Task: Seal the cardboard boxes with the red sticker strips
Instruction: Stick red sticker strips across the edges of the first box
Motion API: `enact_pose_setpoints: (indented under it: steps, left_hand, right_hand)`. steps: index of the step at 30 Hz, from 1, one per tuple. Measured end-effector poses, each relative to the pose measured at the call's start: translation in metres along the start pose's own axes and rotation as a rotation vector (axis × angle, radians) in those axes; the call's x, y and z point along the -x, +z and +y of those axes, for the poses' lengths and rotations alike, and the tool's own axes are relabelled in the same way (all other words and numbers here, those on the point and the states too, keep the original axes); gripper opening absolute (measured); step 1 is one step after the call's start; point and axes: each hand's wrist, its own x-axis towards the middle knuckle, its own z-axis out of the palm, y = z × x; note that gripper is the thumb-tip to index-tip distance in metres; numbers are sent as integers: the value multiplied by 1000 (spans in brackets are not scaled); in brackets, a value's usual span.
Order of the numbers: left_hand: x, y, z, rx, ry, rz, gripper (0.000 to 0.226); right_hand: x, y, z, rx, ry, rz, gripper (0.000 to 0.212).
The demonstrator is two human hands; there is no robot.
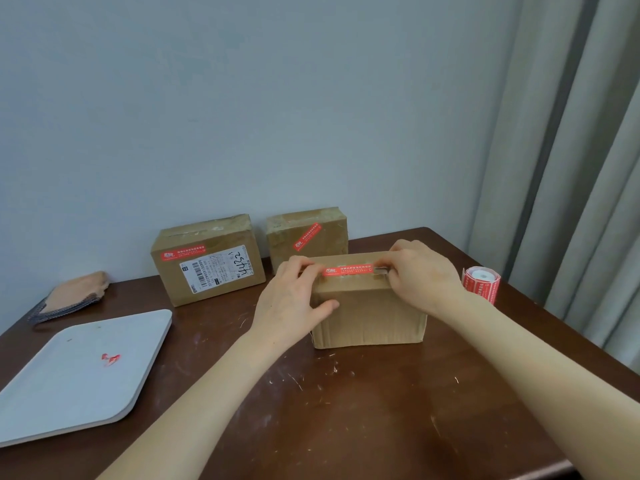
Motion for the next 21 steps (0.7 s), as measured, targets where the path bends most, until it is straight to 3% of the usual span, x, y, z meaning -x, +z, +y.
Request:
enact_pose_setpoints:
  steps: [15, 21]
  left_hand:
    - [-13, -1, 7, -120, -19, -117, 67]
    - [-11, 2, 12, -120, 56, -15, 65]
  right_hand:
    - [-9, 0, -9, 100, -39, -105, 39]
    - [-4, 1, -13, 76, -123, -30, 42]
